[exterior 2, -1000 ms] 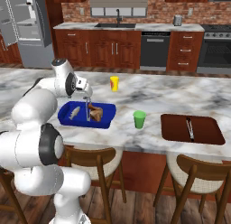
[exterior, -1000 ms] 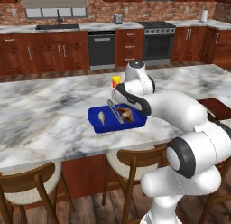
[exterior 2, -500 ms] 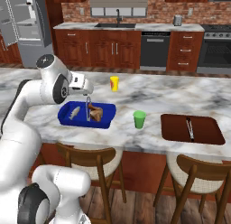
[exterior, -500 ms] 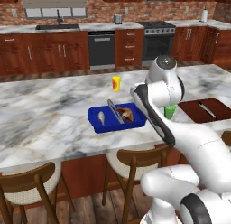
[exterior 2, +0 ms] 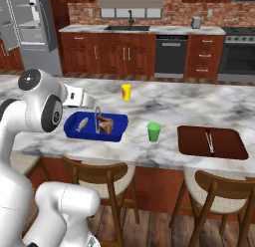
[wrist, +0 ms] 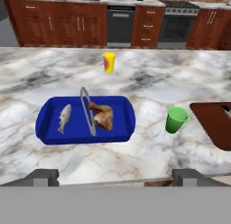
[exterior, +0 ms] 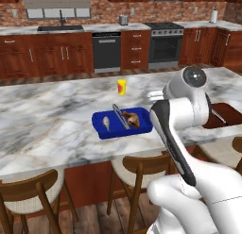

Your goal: Gather the broccoli and sweet potato from the fridge and place them on a tray on the dining counter. Then gather the chicken drumstick and fish from the fridge and place them on the other tray.

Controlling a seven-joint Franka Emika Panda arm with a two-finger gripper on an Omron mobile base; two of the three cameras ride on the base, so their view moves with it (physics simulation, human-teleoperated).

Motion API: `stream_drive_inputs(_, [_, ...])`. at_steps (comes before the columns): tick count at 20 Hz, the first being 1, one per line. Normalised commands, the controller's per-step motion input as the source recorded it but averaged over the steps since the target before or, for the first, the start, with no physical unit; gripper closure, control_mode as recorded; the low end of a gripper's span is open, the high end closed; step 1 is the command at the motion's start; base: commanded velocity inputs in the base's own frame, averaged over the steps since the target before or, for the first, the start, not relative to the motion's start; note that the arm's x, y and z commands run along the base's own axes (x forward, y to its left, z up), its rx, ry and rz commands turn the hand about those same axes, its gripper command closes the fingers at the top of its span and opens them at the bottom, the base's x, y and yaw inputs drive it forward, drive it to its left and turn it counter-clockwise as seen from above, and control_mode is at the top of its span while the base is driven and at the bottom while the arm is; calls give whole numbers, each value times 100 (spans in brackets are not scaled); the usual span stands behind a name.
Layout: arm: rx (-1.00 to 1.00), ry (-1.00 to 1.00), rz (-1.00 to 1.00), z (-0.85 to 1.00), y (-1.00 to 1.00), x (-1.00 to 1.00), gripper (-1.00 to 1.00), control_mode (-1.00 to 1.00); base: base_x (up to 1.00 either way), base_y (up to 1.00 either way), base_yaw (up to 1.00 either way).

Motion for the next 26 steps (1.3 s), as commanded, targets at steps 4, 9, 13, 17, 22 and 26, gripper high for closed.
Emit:
stream_drive_inputs(4, [12,-17,4,7,0,-32,-100,-100,0,0,0])
stream_drive_inputs(9, [15,-6,9,20,-2,-10,-100,-100,0,0,0])
stream_drive_inputs(13, [5,0,0,29,-1,-31,-100,-100,0,0,0])
stream_drive_inputs(17, [0,0,-4,21,0,-43,-100,-100,0,0,0])
stream_drive_inputs(22, [-8,0,0,14,0,-47,-100,-100,0,0,0])
stream_drive_inputs(26, [-8,1,0,9,0,-49,-100,-100,0,0,0])
